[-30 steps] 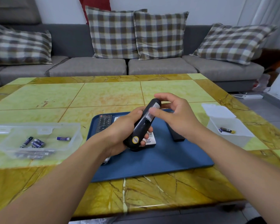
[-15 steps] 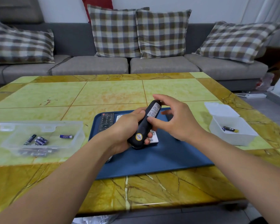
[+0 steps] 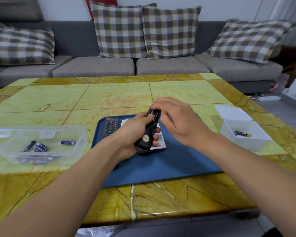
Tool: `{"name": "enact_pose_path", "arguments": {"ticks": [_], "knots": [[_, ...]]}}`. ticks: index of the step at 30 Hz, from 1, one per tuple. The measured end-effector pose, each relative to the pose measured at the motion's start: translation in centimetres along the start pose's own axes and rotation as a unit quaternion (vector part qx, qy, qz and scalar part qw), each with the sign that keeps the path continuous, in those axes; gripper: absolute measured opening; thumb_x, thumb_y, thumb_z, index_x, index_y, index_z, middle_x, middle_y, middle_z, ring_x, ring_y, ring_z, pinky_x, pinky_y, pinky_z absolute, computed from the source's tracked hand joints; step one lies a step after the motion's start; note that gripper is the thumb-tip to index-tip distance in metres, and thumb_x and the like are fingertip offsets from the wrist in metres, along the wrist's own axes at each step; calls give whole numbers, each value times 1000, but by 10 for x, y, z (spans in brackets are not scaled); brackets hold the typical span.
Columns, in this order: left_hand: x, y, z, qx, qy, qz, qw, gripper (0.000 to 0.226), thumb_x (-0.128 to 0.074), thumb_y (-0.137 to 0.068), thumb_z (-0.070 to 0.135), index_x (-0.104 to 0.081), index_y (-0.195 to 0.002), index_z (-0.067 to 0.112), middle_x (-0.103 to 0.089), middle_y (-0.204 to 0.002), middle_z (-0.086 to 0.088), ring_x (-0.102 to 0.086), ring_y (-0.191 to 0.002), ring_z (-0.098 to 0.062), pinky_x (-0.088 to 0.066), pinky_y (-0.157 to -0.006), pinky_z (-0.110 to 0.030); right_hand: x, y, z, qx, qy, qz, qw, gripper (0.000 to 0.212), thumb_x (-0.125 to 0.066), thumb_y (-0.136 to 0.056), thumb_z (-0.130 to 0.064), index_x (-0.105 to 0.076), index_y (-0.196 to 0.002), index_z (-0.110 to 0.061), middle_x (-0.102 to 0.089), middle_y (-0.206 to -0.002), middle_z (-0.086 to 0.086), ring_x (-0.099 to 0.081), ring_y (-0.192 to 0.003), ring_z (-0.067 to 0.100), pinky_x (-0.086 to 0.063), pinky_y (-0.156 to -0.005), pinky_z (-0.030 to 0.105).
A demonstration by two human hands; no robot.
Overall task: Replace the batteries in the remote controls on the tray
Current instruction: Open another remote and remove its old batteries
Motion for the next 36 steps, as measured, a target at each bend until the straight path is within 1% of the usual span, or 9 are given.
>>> {"name": "enact_pose_path", "arguments": {"ticks": [7, 9, 13, 18, 20, 23, 26, 31, 36], "knots": [[6, -1, 5, -40, -16, 52, 998, 18, -45, -105, 19, -55, -120, 20, -71, -85, -15, -68, -62, -24, -58, -59, -35, 9, 17, 40, -303, -352, 43, 885, 11, -80, -77, 1, -77, -80, -9, -76, -93, 3, -72, -85, 15, -58, -76, 24], [16, -4, 9, -57, -6, 95, 994, 17, -42, -103, 14, -53, -115, 20, -75, -82, -17, -71, -64, -26, -59, -65, -37, 8, 28, 47, -359, -394, -62, 844, 26, -78, -75, 10, -75, -96, -6, -73, -99, 9, -69, -79, 20, -59, -66, 26], [21, -2, 9, -52, -22, 98, 994, 11, -43, -104, 15, -51, -112, 14, -74, -85, -20, -69, -62, -26, -59, -58, -35, -7, 64, 47, -348, -268, -383, 813, 58, -77, -74, 12, -65, -121, -19, -64, -112, 11, -68, -73, 13, -57, -67, 30], [9, -2, 3, -42, -46, 52, 997, 17, -45, -106, 20, -51, -121, 15, -75, -82, -17, -67, -63, -27, -59, -62, -36, -10, 61, 42, -266, -171, -447, 837, 50, -84, -74, -3, -66, -118, -19, -75, -94, 8, -71, -75, 11, -56, -79, 31], [5, -2, 3, -39, -38, 33, 998, 18, -45, -107, 19, -50, -124, 16, -76, -86, -18, -70, -69, -28, -61, -68, -40, -6, 52, 41, -245, -142, -400, 872, 39, -84, -75, -5, -68, -109, -15, -76, -86, 4, -73, -78, 15, -58, -80, 34], [-3, -1, 2, -35, -36, 10, 999, 19, -43, -108, 19, -48, -126, 17, -76, -97, -20, -71, -74, -29, -61, -73, -45, 18, 25, 37, -222, -130, -124, 958, 20, -81, -76, -4, -68, -89, -13, -73, -81, 1, -70, -74, 17, -59, -72, 37], [-8, -1, 0, -51, -58, 4, 997, 21, -44, -107, 19, -45, -129, 20, -75, -105, -18, -69, -74, -25, -62, -72, -45, 38, 9, 20, -182, -168, 92, 964, 20, -74, -77, 1, -60, -85, -11, -69, -80, -4, -67, -72, 9, -56, -61, 28], [-11, -1, -2, -59, -65, -15, 996, 30, -49, -105, 13, -45, -131, 28, -70, -106, -17, -64, -78, -26, -61, -78, -47, 22, 6, 7, -169, -151, 90, 970, 27, -66, -80, 5, -55, -92, -16, -69, -82, -7, -68, -78, 6, -57, -62, 33], [-11, -1, -6, -61, -78, -21, 995, 32, -53, -103, 13, -46, -132, 26, -67, -104, -14, -64, -80, -27, -58, -87, -55, 13, 4, 7, -176, -148, 70, 971, 34, -64, -84, 2, -51, -102, -23, -71, -87, -6, -66, -81, 3, -48, -59, 13]]}}
Point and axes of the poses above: each hand's wrist, its own y-axis away from the middle knuckle, its own x-axis out of the back of the hand, z = x × y, the point moved 6 cm from there along -y, towards the middle knuckle
